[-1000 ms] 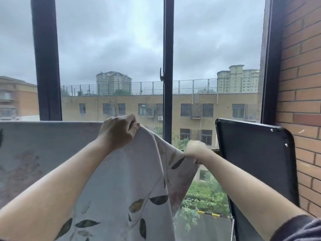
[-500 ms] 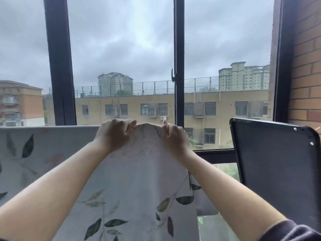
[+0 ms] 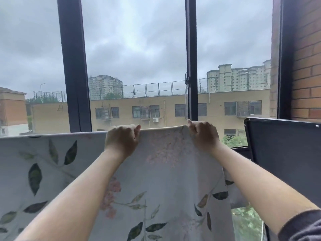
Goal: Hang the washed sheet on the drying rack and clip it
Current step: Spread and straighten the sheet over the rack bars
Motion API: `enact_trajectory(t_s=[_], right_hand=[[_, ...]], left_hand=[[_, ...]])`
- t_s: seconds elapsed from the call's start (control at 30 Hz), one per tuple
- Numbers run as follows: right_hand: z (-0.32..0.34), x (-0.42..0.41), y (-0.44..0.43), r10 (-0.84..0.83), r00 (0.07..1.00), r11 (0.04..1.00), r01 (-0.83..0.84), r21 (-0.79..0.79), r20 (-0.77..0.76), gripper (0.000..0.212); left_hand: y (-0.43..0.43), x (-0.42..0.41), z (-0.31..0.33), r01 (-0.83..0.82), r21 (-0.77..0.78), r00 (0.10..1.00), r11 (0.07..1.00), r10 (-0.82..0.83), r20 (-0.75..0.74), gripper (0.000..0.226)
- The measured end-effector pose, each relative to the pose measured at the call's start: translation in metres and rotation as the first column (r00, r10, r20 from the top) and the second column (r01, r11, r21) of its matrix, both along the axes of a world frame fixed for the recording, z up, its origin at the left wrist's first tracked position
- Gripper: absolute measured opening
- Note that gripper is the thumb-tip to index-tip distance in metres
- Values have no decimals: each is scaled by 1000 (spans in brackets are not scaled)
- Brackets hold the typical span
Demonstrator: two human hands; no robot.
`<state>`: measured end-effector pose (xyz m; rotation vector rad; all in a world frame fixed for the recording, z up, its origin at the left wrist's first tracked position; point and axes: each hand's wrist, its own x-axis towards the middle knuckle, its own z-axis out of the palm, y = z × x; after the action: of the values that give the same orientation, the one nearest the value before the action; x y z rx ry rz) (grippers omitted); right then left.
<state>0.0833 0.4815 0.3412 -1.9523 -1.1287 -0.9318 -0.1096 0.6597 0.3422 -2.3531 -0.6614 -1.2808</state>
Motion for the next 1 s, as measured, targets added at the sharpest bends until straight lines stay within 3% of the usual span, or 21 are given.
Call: enact_trajectory(t_s=[0.07,0.1,0.17,0.2,0.23,0.33,0.4,0.43,0.47,0.53,0.6,0.63,0.7,0.77,0.83,0.9,1.0], right_hand=[[-1,9,-9,122,963,992,-113,49,-240,52],[-3,15,-14,208,884,978,-172,122,-419,52],[-12,28,-25,381,559,923,-269,273,-737,54],[-18,37,-32,418,384,896,-323,305,-823,57],[-25,47,-41,422,273,869,-394,300,-864,59],[-34,76,-74,400,168,769,-596,230,-901,72],[-33,92,-88,305,170,748,-652,126,-937,78],[-31,96,-90,215,246,754,-656,0,-945,71],[-28,96,-89,112,384,769,-618,-164,-917,54],[-19,96,-77,-6,696,839,-387,-383,-718,5],[-6,94,-56,-83,850,920,-135,-369,-520,26],[1,90,-46,-80,856,942,-102,-319,-511,32],[12,89,-28,-23,751,950,-189,-249,-660,28],[17,86,-17,59,472,908,-392,-149,-880,14],[24,77,-16,90,269,853,-517,-65,-959,30],[33,66,-17,93,239,791,-607,-75,-967,42],[47,58,-16,51,314,723,-666,-182,-948,41]], left_hand=[[-1,-2,0,8,1,1000,1000,-8,9,46],[-1,-3,-1,11,-5,1000,1000,-11,14,45],[-1,-2,-1,25,-7,999,1000,-25,37,48],[-1,-1,-2,35,-2,998,999,-35,51,51],[0,-1,-3,38,9,997,999,-39,62,56],[0,2,-4,21,7,997,1000,-21,76,62],[-4,5,-4,19,-3,995,1000,-19,97,61],[-6,7,-4,19,-3,994,1000,-19,108,59],[-8,10,-4,15,1,993,1000,-15,118,58],[-12,14,-4,17,2,991,1000,-17,131,57],[-15,19,-4,13,11,989,1000,-14,147,55],[-16,20,-4,8,9,988,1000,-9,151,55],[-15,21,-3,3,-1,989,1000,-3,147,55],[-13,21,-5,-5,11,988,1000,3,157,54],[-12,20,-7,-11,29,984,1000,6,178,52],[-12,20,-7,-16,31,982,999,10,188,52],[-14,21,-8,-30,46,980,998,20,197,53]])
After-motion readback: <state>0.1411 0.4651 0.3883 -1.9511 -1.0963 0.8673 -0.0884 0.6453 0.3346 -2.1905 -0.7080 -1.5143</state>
